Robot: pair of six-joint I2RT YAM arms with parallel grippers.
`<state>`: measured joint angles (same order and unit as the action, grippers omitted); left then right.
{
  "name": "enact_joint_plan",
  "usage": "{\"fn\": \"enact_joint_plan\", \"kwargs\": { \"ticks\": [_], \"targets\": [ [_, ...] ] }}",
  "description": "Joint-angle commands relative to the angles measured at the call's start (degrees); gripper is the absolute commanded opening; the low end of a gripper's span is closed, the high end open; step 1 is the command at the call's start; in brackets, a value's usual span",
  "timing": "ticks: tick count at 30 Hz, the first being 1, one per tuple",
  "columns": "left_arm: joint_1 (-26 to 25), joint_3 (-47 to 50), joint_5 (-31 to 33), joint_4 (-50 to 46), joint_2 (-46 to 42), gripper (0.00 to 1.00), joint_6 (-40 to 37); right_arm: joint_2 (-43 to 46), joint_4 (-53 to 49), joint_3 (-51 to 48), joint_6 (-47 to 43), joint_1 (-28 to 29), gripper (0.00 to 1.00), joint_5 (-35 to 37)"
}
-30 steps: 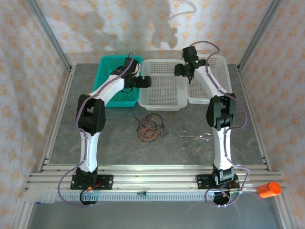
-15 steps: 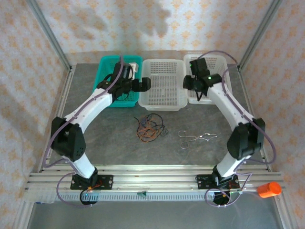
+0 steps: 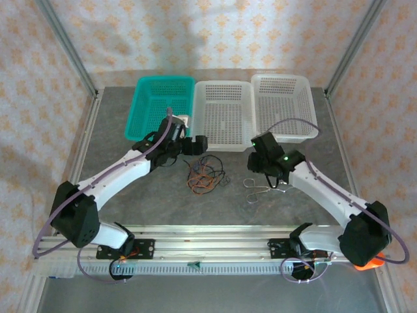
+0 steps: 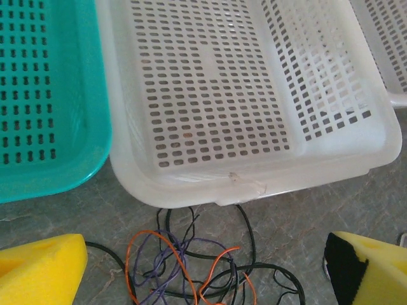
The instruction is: Untangle the cables
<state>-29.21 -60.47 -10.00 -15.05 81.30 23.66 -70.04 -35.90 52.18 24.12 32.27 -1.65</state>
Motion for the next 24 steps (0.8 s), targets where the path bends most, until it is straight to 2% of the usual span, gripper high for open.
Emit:
{"fn": "enact_joint_plan", "kwargs": {
  "ticks": [1,9,18,24],
  "targets": [
    [0.31,-0.06,3.69,2.97,0.05,0.98,2.23,-0.91,8.34,-2.2,5.85,1.33,0.36,-0.64],
    [1.26,-1.61,3.67,3.6,0.97,0.98,4.11,-7.42,17.98,-4.04,9.45,1.59,0.34,4.13],
    [4.98,-1.86,-1.13,4.71,1.5,0.97,5.58,-15.62,19.18,0.92,9.35,0.06,0.33,6.02],
    [6.01,-3.72,-1.1,3.64,2.5,0.97,5.14,-19.39,20.47,4.74,8.59,-1.76,0.33,5.51]
  ]
}}
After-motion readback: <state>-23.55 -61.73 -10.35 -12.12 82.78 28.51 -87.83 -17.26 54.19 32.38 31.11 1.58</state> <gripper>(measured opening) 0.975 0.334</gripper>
